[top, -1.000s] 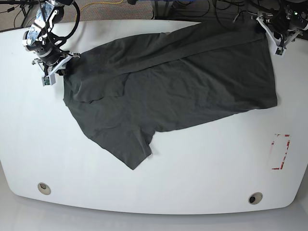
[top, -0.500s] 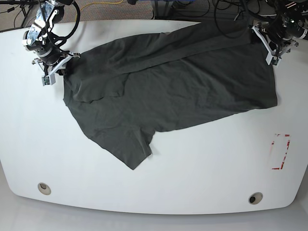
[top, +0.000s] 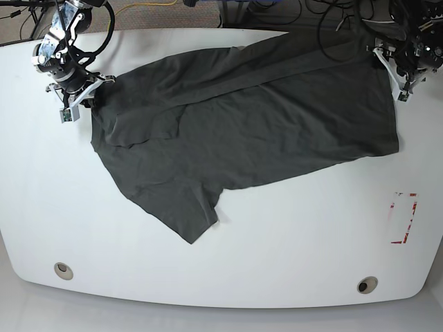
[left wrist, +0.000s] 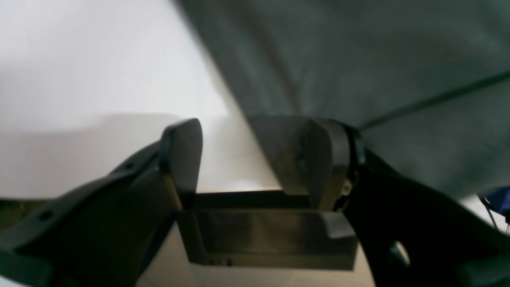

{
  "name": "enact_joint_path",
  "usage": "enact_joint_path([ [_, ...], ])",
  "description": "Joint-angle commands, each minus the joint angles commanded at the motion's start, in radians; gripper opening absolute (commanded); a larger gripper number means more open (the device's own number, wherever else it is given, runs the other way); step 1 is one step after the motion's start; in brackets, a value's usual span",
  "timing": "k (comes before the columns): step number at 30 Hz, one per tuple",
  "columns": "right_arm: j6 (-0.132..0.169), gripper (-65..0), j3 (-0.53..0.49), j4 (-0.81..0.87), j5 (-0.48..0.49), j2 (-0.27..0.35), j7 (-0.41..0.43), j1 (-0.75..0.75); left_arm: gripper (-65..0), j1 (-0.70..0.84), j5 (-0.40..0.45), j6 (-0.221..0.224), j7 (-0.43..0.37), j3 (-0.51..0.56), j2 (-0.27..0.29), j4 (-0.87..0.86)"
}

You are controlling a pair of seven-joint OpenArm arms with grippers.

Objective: Layout the t-shirt on the table in an organized manner, then fold the t-shirt properly
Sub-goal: 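Release the left gripper and regrasp the shirt edge further along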

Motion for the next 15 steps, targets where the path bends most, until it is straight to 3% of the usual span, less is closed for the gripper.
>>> enact_joint_path([
  [3, 0.0, -53.9, 0.0, 0.005, 0.0, 0.0, 0.0, 0.0, -29.2, -0.02, 0.002, 0.0, 0.0, 0.0, -0.015, -0.021],
  [10, 0.0, -53.9, 0.0, 0.005, 0.0, 0.0, 0.0, 0.0, -50.4, -0.066, 0.002, 0.0, 0.0, 0.002, -0.025, -0.098],
  [15, 0.0, -53.9, 0.0, 0.005, 0.0, 0.0, 0.0, 0.0, -58.9, -0.114, 0.011, 0.0, 0.0, 0.023, -0.028, -0.14],
])
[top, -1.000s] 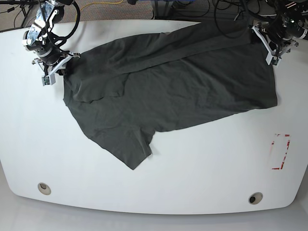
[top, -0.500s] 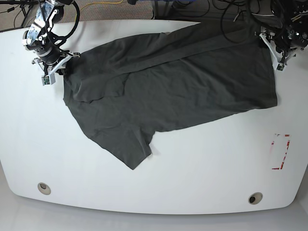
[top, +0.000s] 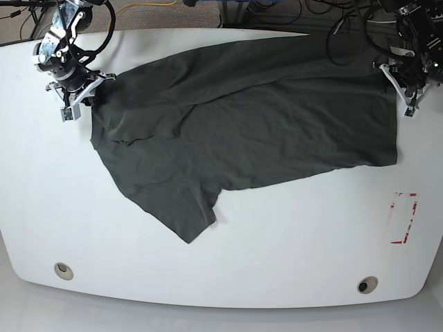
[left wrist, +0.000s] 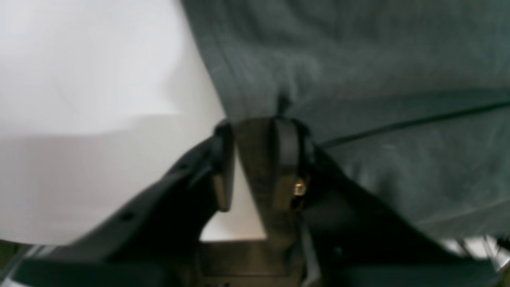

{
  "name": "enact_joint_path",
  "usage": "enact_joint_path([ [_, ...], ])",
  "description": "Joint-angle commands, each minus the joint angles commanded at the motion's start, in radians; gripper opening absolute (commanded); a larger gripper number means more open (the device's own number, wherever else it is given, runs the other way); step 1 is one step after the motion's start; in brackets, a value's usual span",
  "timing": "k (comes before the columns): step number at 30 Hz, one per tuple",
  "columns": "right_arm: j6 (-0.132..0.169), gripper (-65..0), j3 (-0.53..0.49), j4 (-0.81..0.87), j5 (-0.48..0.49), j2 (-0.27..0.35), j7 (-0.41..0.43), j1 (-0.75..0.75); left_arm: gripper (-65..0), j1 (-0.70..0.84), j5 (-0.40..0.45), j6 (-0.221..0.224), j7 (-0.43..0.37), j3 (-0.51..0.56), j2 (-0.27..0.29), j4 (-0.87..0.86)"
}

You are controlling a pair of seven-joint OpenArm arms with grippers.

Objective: Layout the t-shirt on the table in an organized manner, then fold the t-shirt properly
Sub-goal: 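Release the left gripper and regrasp the shirt edge further along, then pull the shirt edge with the left gripper away from the right gripper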

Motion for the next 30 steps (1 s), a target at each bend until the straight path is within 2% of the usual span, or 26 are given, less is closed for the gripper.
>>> enact_joint_path([
  [9, 0.0, -54.1, 0.003, 0.006, 0.0, 0.0, -0.002, 0.0, -58.8, -0.135, 0.124, 0.0, 0.0, 0.121, -0.018, -0.087],
  [15, 0.0, -54.1, 0.005, 0.006, 0.0, 0.0, -0.002, 0.0, -58.3, -0.224, 0.144, 0.0, 0.0, 0.199, -0.051, -0.146],
  [18, 0.0, -54.1, 0.005, 0.006, 0.0, 0.0, -0.002, 0.0, -54.0, -0.247, 0.143, 0.0, 0.0, 0.226, -0.068, -0.152],
  [23, 0.0, -54.1, 0.005, 0.006, -0.002, 0.0, -0.002, 0.0, -41.7, -0.252, 0.143, 0.0, 0.0, 0.236, -0.078, -0.149],
  [30, 0.0, -54.1, 0.008, 0.025, -0.002, 0.0, -0.002, -0.038, -39.9, -0.249, 0.141, 0.0, 0.002, 0.233, -0.098, -0.123],
])
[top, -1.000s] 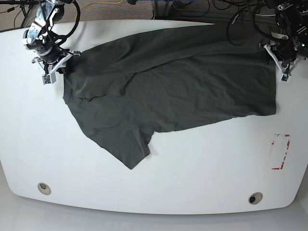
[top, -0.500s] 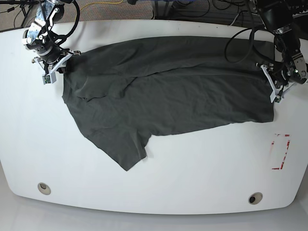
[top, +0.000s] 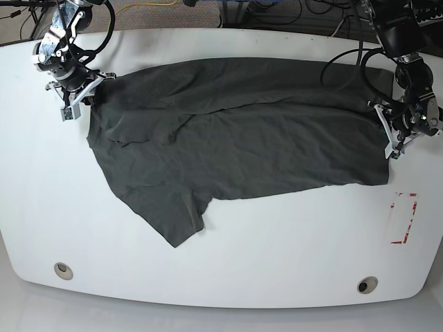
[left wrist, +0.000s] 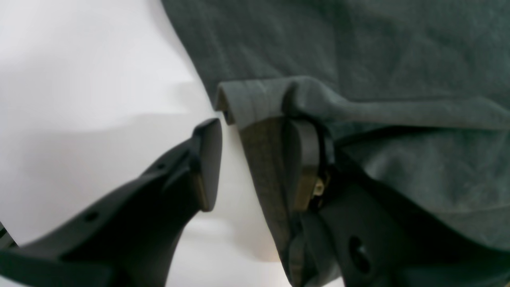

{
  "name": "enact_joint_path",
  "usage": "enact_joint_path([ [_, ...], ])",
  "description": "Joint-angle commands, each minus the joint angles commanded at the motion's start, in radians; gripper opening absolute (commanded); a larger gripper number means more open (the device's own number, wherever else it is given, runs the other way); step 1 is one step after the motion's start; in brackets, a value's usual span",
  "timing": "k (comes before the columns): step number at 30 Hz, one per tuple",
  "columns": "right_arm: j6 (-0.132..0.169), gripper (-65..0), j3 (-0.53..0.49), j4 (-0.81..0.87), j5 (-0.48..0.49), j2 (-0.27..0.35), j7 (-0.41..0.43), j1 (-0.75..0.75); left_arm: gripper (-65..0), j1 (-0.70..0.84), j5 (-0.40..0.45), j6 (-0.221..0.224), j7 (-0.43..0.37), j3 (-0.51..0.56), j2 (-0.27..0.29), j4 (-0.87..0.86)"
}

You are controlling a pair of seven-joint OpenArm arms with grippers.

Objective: Layout the t-shirt on the table in an organized manner, then fold the t-shirt properly
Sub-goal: 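Pull the shirt edge with the left gripper away from the right gripper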

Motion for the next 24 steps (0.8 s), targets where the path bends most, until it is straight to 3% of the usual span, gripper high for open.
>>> enact_joint_path([
  [9, 0.0, -54.1, 0.064, 0.117, -0.009, -0.06, 0.0, -0.095, -39.6, 0.048, 0.0, 0.0, 0.025, -0.008, -0.009, 0.143],
  [16, 0.0, -54.1, 0.071, 0.166, -0.002, -0.103, 0.0, -0.158, -39.4, 0.069, 0.0, 0.0, 0.182, -0.117, -0.018, 0.371],
  [20, 0.0, -54.1, 0.069, 0.166, -0.008, -0.121, 0.0, -0.16, -39.4, 0.101, -0.002, 0.0, 0.182, -0.129, -0.014, 0.448],
  [24, 0.0, -54.1, 0.069, 0.164, -0.009, -0.13, 0.0, -0.16, -39.3, 0.161, -0.002, 0.0, 0.182, -0.129, 0.031, 0.463],
])
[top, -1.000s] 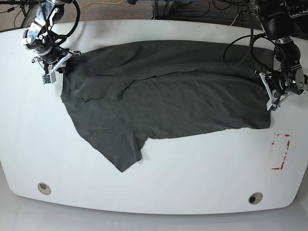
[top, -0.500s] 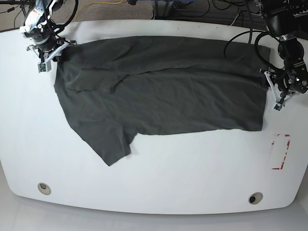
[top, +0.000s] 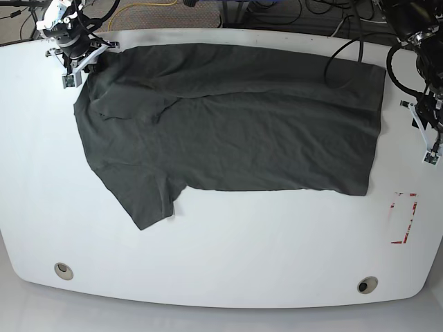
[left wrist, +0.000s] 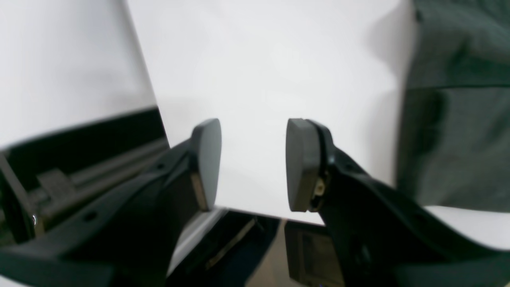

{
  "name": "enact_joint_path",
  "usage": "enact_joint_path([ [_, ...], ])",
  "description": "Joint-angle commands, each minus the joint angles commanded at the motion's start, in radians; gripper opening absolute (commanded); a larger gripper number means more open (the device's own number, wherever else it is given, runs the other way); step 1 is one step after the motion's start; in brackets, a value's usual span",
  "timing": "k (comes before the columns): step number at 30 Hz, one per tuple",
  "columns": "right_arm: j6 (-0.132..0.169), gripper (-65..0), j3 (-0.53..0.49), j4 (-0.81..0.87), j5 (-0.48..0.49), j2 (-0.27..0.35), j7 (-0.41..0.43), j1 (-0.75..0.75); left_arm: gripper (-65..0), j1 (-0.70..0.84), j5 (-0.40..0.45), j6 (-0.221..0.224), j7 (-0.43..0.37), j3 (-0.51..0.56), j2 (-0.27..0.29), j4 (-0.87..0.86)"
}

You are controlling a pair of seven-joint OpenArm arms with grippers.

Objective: Layout the t-shirt on the table in an organized manner, then fold the t-shirt properly
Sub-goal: 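Pull the shirt edge with the left gripper away from the right gripper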

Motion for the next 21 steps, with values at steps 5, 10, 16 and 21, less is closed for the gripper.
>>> enact_joint_path([
  [5, 0.0, -54.1, -0.002, 0.0, 0.0, 0.002, 0.0, 0.0, -39.3, 0.066, -0.002, 0.0, 0.0, 0.003, 0.061, 0.002],
  [10, 0.0, -54.1, -0.002, 0.0, 0.006, -0.003, 0.0, 0.002, -39.3, 0.129, -0.002, 0.0, -0.031, 0.003, 0.104, 0.0],
  [16, 0.0, -54.1, -0.002, -0.003, 0.008, -0.003, 0.0, 0.002, -39.3, 0.19, 0.002, 0.0, -0.12, 0.037, 0.124, -0.005],
  [21, 0.0, -54.1, -0.002, -0.003, 0.009, -0.003, 0.0, 0.002, -39.3, 0.209, 0.006, 0.0, -0.163, 0.068, 0.126, -0.044],
])
